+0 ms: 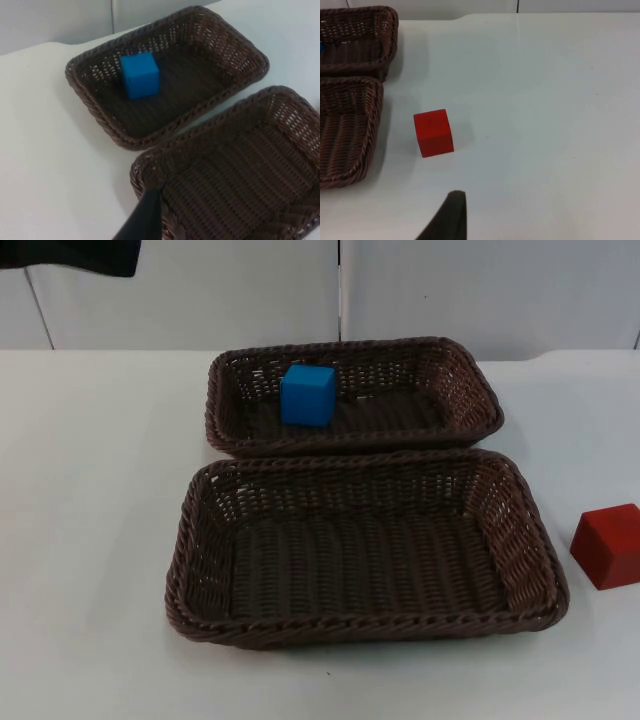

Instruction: Pick up one cube with the left hand and place it into the upper basket. Pick up one cube with the right hand and place it into the lower basket.

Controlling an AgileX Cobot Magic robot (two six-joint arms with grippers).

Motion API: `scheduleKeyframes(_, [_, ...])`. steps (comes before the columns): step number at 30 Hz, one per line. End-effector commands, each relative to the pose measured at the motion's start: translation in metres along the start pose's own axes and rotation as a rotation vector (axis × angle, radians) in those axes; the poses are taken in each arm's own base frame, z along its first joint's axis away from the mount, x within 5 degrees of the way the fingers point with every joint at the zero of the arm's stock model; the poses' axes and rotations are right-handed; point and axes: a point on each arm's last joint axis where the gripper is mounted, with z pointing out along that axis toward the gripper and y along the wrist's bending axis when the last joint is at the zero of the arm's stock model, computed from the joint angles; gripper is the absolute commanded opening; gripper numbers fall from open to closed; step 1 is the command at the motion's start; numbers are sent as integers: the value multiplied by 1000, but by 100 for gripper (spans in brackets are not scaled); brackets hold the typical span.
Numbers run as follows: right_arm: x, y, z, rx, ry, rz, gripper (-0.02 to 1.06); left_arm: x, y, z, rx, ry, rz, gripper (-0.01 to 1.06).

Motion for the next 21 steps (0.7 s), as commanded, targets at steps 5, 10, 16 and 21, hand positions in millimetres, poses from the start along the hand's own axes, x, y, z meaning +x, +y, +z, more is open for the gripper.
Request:
scheduleKeyframes(5, [0,0,0,5,-7,-3,105,10,-1,0,4,38,-25,93])
scheduleKeyframes(10, [0,0,0,5,-7,-3,105,23,2,8,-14,42,-48,93])
scheduleKeyframes(16, [0,0,0,5,-7,-3,105,21,1,6,-14,24,-53,93])
scheduleKeyframes(21, [0,0,0,5,-7,-3,105,21,1,4,-14,15,-51,93])
